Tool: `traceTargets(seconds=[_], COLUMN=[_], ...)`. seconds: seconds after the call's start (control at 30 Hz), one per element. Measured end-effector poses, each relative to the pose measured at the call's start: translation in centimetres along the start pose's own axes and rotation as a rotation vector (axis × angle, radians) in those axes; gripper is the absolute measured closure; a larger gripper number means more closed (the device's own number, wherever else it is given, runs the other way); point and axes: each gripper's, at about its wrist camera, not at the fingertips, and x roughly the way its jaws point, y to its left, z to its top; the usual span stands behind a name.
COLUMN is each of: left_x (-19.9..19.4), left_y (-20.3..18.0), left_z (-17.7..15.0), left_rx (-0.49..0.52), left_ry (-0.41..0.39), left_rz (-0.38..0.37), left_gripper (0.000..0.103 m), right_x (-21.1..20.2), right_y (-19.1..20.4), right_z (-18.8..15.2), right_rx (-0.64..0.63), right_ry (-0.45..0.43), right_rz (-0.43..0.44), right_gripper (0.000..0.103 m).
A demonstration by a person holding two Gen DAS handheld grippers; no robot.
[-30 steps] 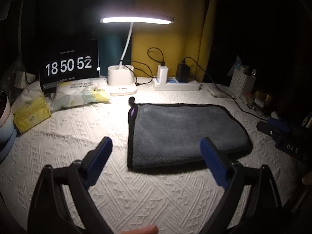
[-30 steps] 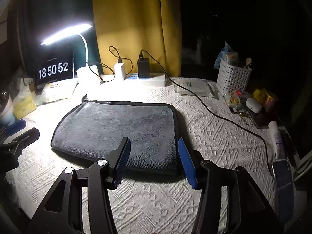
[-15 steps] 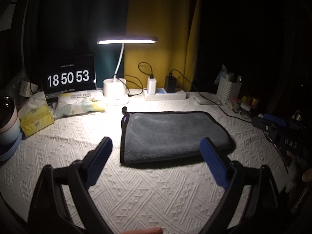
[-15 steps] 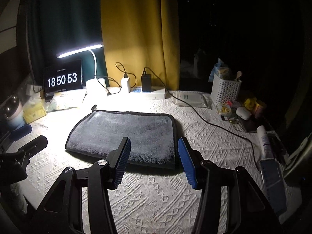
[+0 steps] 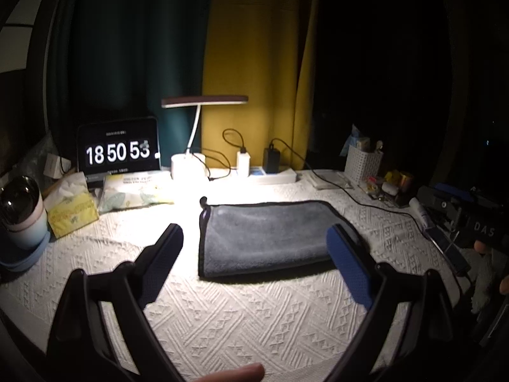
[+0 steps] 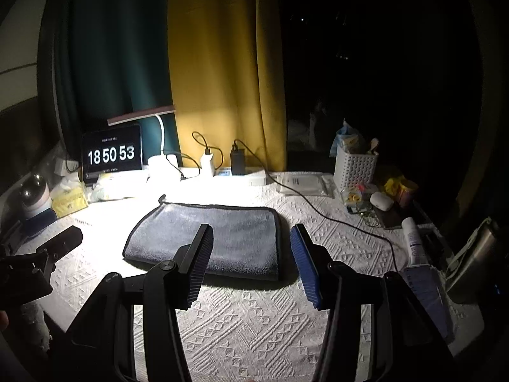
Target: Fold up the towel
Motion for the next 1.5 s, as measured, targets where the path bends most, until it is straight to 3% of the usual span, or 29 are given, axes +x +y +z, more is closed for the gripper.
traceTargets(seconds=[0.7, 0.97, 1.5], left_x=[-5.8, -7.7, -10.5], left_y=[-0.7, -0.3, 0.3], left_z=[3.0, 4.3, 6.5], left_rx=[0.011, 0.015, -0.009], left_ry=[-0.15, -0.207, -0.289], left_rz=[-0.022, 0.005, -0.022], left_gripper=[0.011, 0.011, 0.011], right_x=[-7.4, -9.3, -12.7], right_y=[0.6, 1.0, 0.9], right_z=[2.8, 3.9, 5.1], right_rx=[-0.019, -0.037, -0.017], right_ry=[-0.161, -0.205, -0.299], right_rz=[-0.012, -0.014, -0.007], right_gripper=[0.049, 0.049, 0.049])
